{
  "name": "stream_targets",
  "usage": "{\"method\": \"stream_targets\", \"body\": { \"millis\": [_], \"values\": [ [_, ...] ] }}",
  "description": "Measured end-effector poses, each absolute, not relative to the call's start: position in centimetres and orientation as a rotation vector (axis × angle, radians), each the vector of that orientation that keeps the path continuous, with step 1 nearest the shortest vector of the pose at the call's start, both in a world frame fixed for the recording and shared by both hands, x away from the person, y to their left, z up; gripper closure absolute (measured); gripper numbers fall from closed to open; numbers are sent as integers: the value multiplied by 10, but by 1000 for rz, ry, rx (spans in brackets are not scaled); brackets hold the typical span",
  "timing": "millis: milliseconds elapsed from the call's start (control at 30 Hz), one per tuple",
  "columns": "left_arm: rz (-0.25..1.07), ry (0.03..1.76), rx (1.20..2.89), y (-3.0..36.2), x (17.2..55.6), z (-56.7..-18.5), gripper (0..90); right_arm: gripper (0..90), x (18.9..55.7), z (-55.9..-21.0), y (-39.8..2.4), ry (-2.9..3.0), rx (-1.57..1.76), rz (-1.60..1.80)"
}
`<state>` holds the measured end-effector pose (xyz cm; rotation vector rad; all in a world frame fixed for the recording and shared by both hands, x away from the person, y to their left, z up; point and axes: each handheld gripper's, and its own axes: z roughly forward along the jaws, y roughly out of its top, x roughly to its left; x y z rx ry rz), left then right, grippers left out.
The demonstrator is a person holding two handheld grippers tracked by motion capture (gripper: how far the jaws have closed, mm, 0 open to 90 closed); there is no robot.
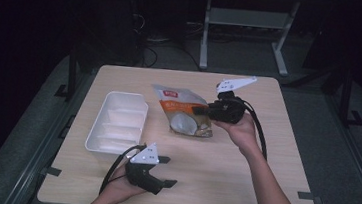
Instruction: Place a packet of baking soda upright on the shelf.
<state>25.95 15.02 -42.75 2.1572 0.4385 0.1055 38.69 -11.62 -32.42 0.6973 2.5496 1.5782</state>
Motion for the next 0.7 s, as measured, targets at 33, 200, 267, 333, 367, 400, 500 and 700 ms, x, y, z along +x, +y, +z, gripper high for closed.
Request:
{"method": "stream_targets", "body": {
  "millis": [33, 200, 267, 333, 367, 400, 500, 700],
  "values": [
    [110, 439, 2155, 150, 259, -427, 230, 899, 389, -324, -114, 2548, 697, 1578],
    [117, 446, 2156, 151, 260, -428, 211, 899, 397, -324, -105, 2554, 709, 1581],
    [114, 449, 2153, 152, 261, -429, 209, 899, 401, -324, -101, 2557, 711, 1581],
    [113, 448, 2153, 152, 261, -429, 209, 899, 403, -324, -97, 2556, 713, 1581],
    [112, 449, 2152, 152, 261, -429, 207, 899, 405, -324, -95, 2557, 715, 1583],
    [112, 448, 2153, 152, 261, -429, 205, 899, 406, -323, -93, 2561, 714, 1585],
    [112, 449, 2158, 152, 261, -429, 195, 899, 410, -322, -87, 2564, 712, 1577],
    [119, 454, 2163, 152, 261, -431, 186, 899, 414, -318, -76, 2572, 697, 1568]
  ]
}}
